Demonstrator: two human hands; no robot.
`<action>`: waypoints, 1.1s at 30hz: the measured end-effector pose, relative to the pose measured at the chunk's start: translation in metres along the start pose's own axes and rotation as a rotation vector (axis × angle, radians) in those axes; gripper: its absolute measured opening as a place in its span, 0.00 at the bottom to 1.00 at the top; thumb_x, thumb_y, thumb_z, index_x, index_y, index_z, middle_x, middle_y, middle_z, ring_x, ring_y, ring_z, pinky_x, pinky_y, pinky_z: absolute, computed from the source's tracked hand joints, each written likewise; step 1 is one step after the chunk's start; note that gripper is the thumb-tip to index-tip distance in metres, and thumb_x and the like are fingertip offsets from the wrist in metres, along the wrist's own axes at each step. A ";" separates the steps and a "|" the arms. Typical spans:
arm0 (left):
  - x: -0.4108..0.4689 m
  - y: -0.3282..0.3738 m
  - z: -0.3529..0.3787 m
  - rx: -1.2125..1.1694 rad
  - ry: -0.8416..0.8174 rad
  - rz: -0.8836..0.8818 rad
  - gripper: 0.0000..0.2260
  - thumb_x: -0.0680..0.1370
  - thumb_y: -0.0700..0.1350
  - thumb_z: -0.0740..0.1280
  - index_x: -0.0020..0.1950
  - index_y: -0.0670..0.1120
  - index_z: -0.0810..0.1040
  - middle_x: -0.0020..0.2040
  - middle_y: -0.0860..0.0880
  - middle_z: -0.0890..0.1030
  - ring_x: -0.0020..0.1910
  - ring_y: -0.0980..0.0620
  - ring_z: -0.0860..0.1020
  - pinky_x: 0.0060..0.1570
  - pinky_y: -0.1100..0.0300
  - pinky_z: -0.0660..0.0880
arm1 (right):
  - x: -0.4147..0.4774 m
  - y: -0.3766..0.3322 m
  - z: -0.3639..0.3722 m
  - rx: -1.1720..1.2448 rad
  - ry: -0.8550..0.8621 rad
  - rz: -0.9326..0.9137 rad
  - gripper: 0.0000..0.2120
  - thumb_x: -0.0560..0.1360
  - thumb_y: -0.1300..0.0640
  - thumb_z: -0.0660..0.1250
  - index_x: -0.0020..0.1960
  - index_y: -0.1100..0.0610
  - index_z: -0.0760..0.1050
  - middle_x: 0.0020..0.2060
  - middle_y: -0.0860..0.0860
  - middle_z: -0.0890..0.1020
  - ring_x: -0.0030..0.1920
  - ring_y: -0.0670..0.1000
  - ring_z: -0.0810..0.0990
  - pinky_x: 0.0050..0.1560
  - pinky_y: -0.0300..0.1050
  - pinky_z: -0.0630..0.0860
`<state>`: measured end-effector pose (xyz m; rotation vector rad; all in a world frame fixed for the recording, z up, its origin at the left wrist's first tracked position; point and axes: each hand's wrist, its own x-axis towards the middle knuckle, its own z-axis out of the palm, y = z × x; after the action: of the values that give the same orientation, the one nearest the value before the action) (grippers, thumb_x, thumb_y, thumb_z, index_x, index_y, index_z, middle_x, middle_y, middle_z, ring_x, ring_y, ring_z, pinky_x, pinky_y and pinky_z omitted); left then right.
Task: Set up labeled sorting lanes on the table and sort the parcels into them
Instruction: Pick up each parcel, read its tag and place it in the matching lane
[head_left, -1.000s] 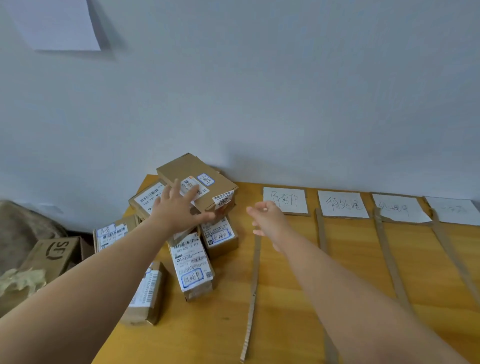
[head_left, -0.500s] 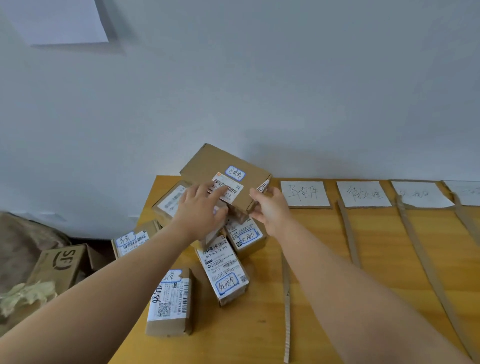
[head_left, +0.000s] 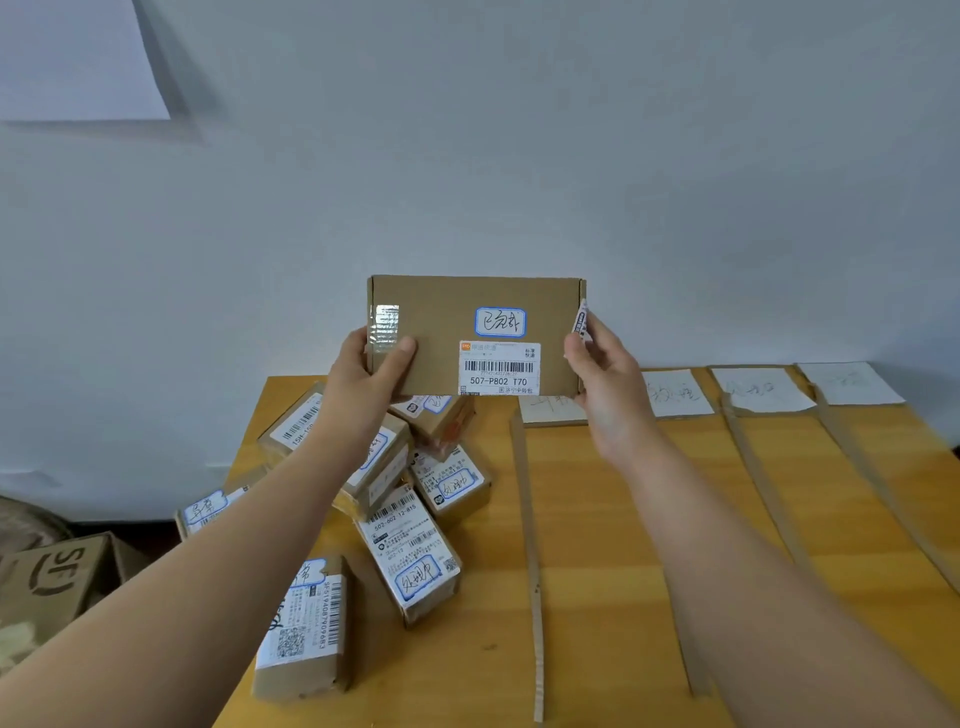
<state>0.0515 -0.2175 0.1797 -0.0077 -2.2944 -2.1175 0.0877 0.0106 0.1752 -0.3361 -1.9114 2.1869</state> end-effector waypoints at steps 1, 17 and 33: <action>-0.003 0.003 0.002 -0.022 0.000 -0.005 0.16 0.78 0.49 0.67 0.63 0.48 0.70 0.52 0.50 0.81 0.46 0.56 0.81 0.44 0.61 0.80 | -0.003 -0.002 -0.003 -0.027 0.008 -0.023 0.21 0.80 0.53 0.64 0.72 0.46 0.68 0.57 0.47 0.82 0.60 0.48 0.79 0.67 0.54 0.71; -0.027 0.005 0.015 0.012 -0.004 0.075 0.14 0.77 0.52 0.67 0.59 0.48 0.72 0.49 0.53 0.81 0.43 0.62 0.81 0.39 0.69 0.77 | -0.029 -0.003 -0.032 -0.067 0.002 -0.006 0.13 0.80 0.55 0.63 0.63 0.45 0.75 0.43 0.36 0.81 0.44 0.34 0.78 0.48 0.39 0.73; -0.082 0.010 0.158 0.007 -0.169 0.029 0.15 0.77 0.54 0.67 0.59 0.48 0.74 0.48 0.57 0.80 0.45 0.64 0.79 0.37 0.75 0.73 | -0.070 -0.017 -0.173 -0.086 0.255 0.106 0.09 0.80 0.49 0.62 0.46 0.51 0.78 0.47 0.49 0.82 0.52 0.51 0.80 0.55 0.50 0.77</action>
<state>0.1320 -0.0583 0.1755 -0.2279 -2.3749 -2.1722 0.2083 0.1539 0.1714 -0.7105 -1.8866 2.0129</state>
